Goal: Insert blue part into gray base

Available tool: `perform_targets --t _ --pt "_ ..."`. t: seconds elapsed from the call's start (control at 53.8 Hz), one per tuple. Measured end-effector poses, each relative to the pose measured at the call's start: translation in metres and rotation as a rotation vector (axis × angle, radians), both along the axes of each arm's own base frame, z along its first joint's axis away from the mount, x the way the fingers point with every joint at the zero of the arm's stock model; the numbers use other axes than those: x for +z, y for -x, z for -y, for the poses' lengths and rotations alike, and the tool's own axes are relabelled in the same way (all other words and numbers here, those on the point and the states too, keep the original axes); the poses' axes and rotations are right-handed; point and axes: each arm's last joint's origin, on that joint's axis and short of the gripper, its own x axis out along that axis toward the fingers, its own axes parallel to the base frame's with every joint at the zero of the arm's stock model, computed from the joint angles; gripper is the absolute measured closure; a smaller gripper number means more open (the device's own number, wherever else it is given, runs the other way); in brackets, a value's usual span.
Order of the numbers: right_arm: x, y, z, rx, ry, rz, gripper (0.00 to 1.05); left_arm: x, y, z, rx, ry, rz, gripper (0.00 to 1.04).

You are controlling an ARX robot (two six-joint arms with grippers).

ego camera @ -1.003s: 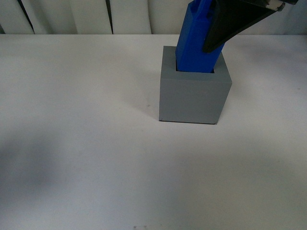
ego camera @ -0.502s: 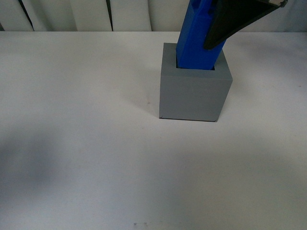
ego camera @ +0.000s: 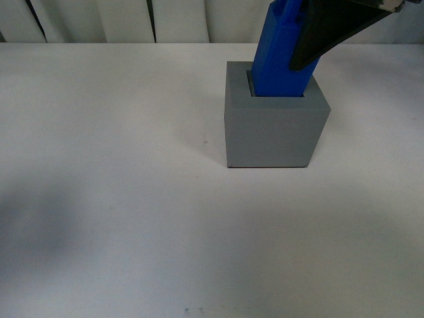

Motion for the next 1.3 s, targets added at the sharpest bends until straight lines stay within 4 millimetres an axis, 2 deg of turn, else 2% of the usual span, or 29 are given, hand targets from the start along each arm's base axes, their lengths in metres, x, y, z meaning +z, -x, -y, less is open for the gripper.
perform_targets --t 0.39,0.483,0.706,0.799,1.003,1.152,1.3 --pt "-0.009 0.000 0.001 0.003 0.006 -0.003 0.57 0.000 0.000 0.000 0.000 0.000 0.000 0.06" --pt "-0.011 0.001 0.002 0.004 0.006 -0.010 0.44 0.000 0.000 0.000 0.000 0.000 0.000 0.06" --pt "-0.009 0.000 0.003 -0.017 -0.060 -0.029 0.05 0.000 0.000 0.000 0.000 0.000 0.000 0.06" --pt "-0.004 0.001 0.005 -0.018 -0.087 -0.028 0.08 0.000 0.000 0.000 0.000 0.000 0.000 0.06" --pt "0.011 0.006 0.013 -0.020 -0.148 -0.016 0.07 0.000 0.000 0.000 0.000 0.000 0.000 0.06" --pt "0.036 0.013 0.029 -0.037 -0.233 0.054 0.07 0.000 0.000 0.000 0.000 0.000 0.000 0.06" --pt "0.046 0.021 0.044 -0.062 -0.299 0.090 0.07 0.000 0.000 0.000 0.000 0.000 0.000 0.06"
